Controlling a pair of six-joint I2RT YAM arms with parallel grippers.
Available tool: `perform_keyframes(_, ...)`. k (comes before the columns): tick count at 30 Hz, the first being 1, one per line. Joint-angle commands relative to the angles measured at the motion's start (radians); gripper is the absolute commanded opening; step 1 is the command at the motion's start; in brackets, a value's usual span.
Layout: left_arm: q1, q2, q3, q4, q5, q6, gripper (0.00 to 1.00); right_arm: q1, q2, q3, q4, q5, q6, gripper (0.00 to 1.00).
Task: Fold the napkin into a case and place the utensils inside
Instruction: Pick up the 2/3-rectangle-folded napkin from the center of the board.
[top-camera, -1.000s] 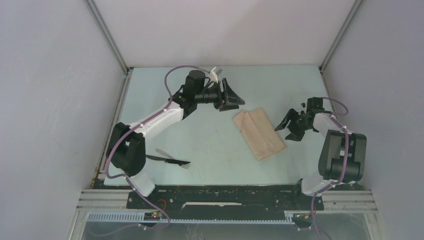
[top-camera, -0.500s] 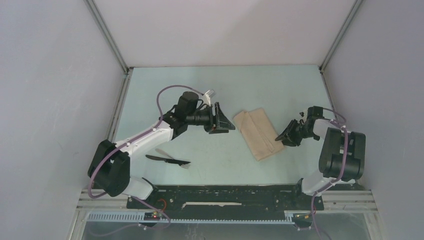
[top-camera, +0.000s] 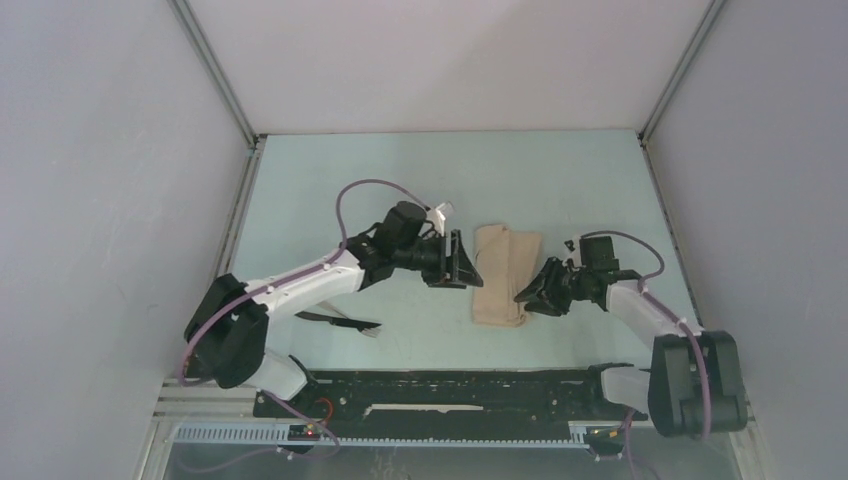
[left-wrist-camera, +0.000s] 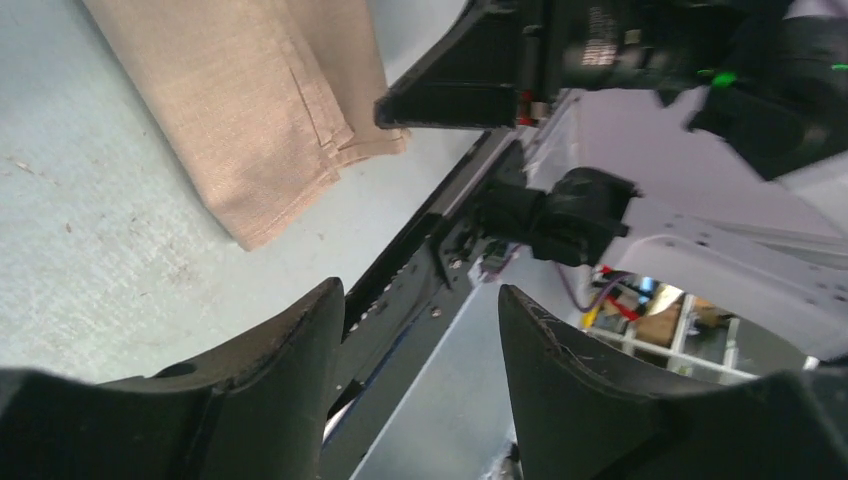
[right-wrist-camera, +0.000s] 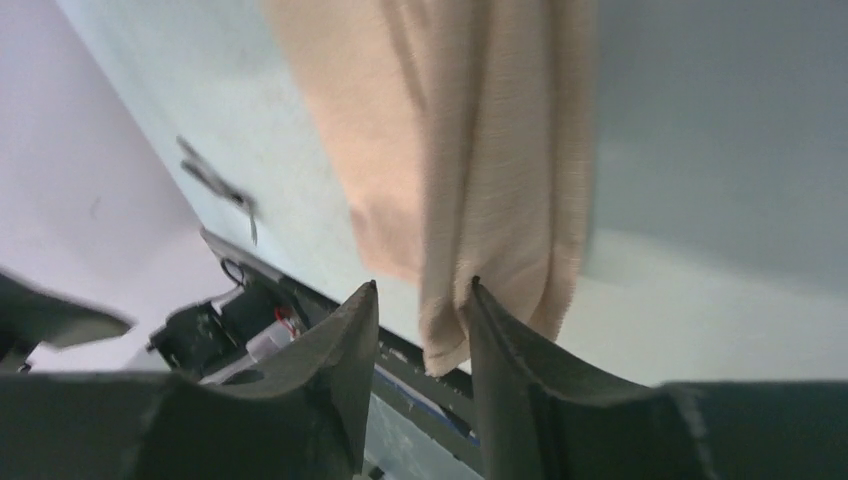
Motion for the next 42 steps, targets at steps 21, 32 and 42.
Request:
perform_keyframes(21,-0.524,0.824,1.085,-0.779,-0.789,0.166,0.67,-0.374,-0.043,0.214,-0.197,0.307,-0.098,0.84)
perform_keyframes(32,-0.530,0.912,1.144,-0.797,-0.818,0.162,0.58,-0.380,-0.063,0.173,-0.138,0.145,-0.142,0.85)
perform_keyframes(42,-0.537,0.970,1.166,-0.823,-0.808,0.151,0.47,-0.384,-0.103,0.094,-0.037,0.067,-0.154,0.86)
